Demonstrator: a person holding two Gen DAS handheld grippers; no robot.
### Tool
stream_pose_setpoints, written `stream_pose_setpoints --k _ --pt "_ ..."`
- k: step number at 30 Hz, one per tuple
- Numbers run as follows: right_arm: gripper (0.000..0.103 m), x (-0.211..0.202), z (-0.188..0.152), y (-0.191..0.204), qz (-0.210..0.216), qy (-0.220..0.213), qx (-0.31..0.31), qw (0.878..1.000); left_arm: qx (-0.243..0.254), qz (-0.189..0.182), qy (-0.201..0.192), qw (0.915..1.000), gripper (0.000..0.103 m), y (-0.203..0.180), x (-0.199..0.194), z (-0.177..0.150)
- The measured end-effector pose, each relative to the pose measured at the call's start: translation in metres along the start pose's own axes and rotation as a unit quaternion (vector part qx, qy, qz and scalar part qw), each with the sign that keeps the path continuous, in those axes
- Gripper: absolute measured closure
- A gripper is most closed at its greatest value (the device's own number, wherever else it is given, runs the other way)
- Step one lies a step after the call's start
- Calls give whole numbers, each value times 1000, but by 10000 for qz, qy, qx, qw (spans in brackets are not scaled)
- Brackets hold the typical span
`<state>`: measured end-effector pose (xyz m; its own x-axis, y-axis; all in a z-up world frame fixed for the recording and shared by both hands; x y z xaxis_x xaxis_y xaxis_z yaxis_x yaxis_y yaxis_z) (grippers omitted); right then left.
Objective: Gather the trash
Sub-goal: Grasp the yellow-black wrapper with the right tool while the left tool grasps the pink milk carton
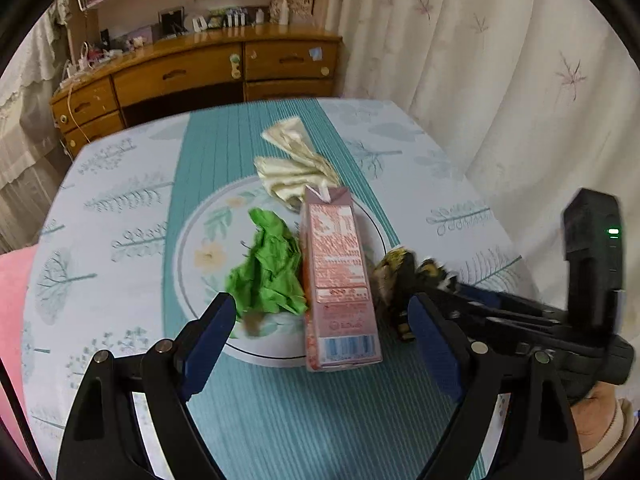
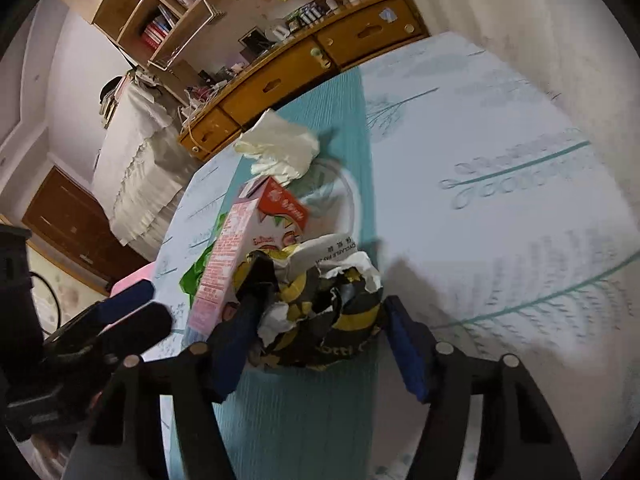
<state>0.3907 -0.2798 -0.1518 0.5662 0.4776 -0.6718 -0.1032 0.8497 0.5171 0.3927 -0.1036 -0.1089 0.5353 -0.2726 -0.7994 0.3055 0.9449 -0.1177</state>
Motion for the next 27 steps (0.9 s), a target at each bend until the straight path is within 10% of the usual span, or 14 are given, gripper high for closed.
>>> stream_pose_setpoints --k 16,27 --pt "41 -21 -13 -16 -194 -189 -218 9994 80 538 539 9971 64 -22 47 -3" --pt "49 -64 -36 2 -105 -413 -374 9984 187 407 201 9988 67 -28 -22 -26"
Point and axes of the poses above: each gripper's, at about its wrist camera, not at the fingertips, and x roughly the way its jaws point, y to its left, z to its top, the point moved 4 cm from there along x, roughly the way its jaws point, and after that the axes turned 2 degrees about x, right-handed, at the moved point
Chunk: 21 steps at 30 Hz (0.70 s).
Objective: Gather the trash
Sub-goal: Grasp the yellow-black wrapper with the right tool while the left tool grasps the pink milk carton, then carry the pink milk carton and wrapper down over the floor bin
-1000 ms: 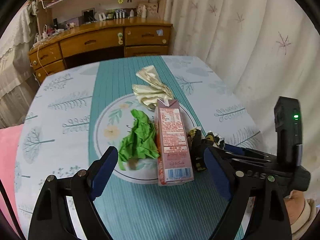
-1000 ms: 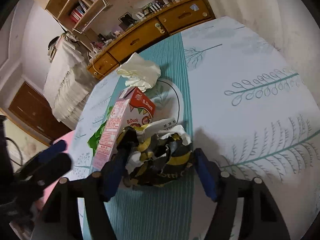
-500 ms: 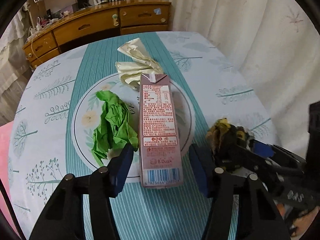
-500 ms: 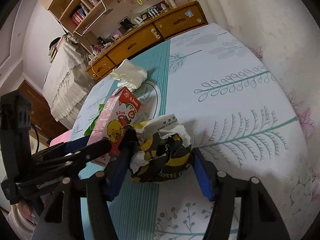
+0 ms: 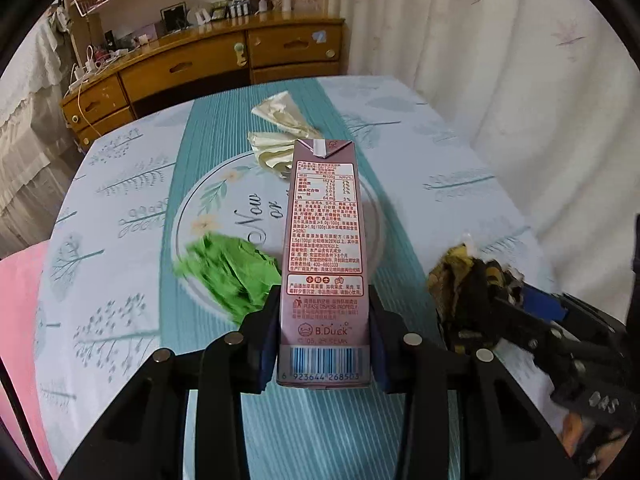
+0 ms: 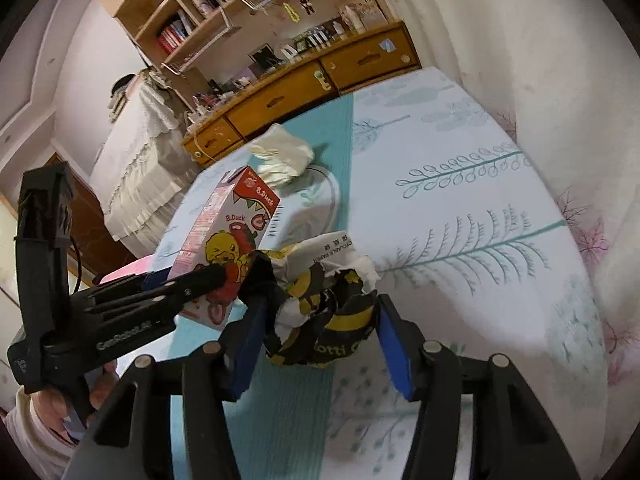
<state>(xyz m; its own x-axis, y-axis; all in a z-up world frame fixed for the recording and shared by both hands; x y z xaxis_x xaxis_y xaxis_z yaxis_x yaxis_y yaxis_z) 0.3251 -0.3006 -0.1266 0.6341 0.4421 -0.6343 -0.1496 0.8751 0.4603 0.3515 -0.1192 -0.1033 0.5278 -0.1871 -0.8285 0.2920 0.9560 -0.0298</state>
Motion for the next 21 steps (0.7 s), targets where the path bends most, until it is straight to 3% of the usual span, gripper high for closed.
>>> stream_pose_setpoints --k 13,21 --pt "49 -101 -68 70 344 -401 -409 9978 27 -388 -714 9967 67 23 -165 -93" --pt "49 -125 -109 96 338 -398 -537 9972 -327 -613 -850 9940 67 48 -197 -136"
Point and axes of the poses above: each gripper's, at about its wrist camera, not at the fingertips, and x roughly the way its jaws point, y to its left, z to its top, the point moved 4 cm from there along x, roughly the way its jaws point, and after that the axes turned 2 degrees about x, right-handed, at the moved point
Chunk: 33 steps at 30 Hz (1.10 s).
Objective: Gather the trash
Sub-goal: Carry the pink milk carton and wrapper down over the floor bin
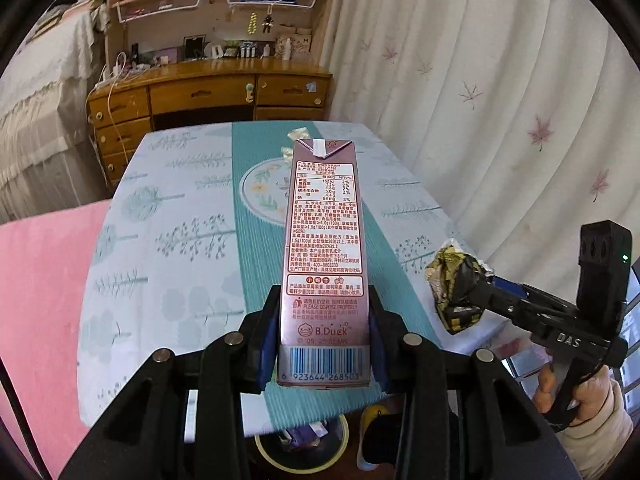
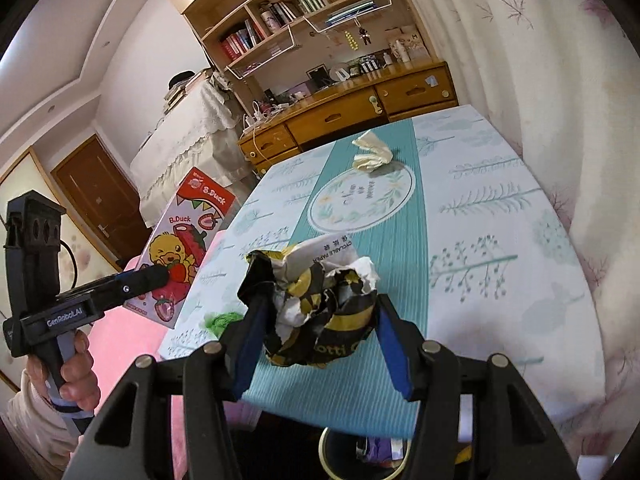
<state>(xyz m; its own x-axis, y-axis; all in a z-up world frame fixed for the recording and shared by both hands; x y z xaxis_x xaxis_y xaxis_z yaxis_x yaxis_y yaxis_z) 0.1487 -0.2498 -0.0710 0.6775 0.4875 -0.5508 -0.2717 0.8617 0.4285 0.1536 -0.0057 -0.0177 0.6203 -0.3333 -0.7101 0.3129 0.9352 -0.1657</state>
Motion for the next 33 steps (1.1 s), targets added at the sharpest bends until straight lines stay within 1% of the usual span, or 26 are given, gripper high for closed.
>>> stream_pose_setpoints --k 3,7,12,16,20,26,27,33 --pt "49 -1 -11 4 -29 41 9 10000 -78 120 99 9998 67 8 11 -14" --pt "49 -3 -29 12 -5 149 -33 9999 -296 115 202 9993 67 15 22 -27" --pt "49 -8 -47 22 4 246 -196 9995 -246 18 74 9997 67 8 10 -40" --pt "49 -8 -63 29 65 360 -266 9990 -117 -100 22 9999 67 -2 -7 -64" --pt "49 -3 -84 35 123 534 -365 9978 -40 -226 83 9997 67 -10 -20 -102" --pt "49 8 -133 48 118 947 -648 9933 32 -399 295 9988 67 -15 -26 -166" --pt "49 11 -145 50 82 1054 -727 9917 59 -431 366 9984 67 -15 -24 -180" --pt "49 40 -191 42 -133 1582 -842 9837 224 -450 834 9952 67 -12 -1 -236"
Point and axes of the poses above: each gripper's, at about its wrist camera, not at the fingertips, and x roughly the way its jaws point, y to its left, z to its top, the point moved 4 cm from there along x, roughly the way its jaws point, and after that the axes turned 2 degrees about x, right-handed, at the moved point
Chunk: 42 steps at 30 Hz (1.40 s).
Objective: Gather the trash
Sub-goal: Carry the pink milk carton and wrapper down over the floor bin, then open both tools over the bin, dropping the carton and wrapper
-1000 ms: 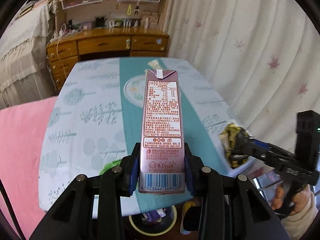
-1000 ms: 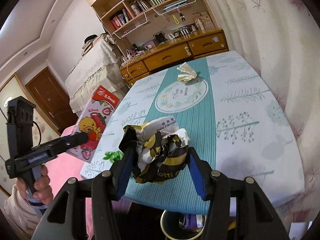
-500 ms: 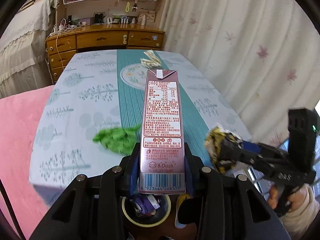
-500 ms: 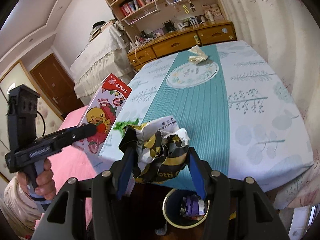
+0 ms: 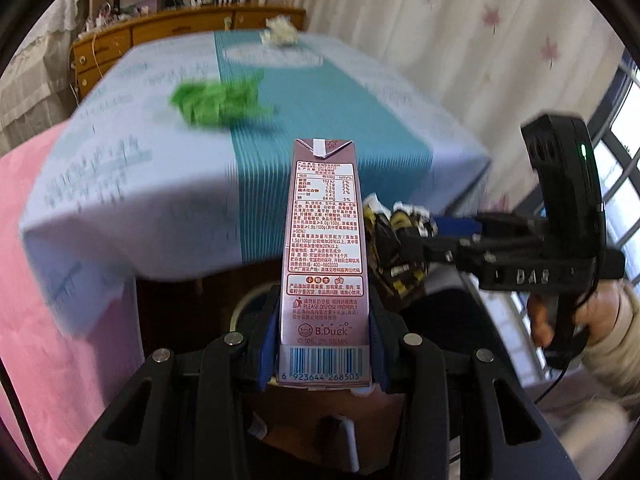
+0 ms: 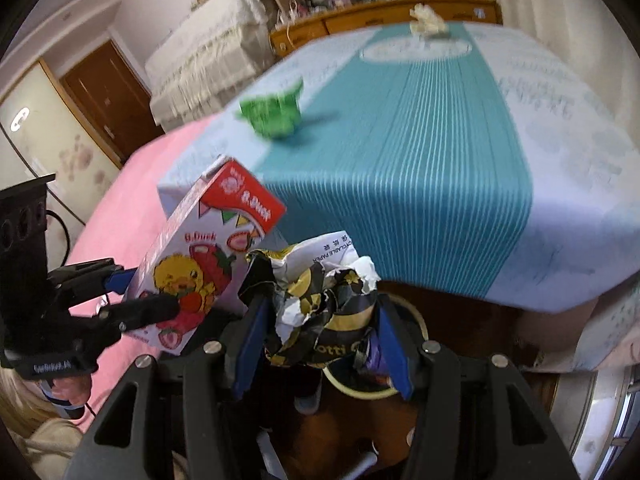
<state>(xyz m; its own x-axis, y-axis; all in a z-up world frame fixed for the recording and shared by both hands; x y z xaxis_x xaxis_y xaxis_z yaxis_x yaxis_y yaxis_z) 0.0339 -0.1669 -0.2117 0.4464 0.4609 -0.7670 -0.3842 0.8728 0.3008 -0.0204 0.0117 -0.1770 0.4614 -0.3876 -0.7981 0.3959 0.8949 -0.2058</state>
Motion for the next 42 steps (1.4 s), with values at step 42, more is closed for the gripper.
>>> stream_pose_setpoints --k 42 --pt "37 212 -81 -123 -564 1299 1994 9696 -1567 342 1903 9685 58 78 239 -97"
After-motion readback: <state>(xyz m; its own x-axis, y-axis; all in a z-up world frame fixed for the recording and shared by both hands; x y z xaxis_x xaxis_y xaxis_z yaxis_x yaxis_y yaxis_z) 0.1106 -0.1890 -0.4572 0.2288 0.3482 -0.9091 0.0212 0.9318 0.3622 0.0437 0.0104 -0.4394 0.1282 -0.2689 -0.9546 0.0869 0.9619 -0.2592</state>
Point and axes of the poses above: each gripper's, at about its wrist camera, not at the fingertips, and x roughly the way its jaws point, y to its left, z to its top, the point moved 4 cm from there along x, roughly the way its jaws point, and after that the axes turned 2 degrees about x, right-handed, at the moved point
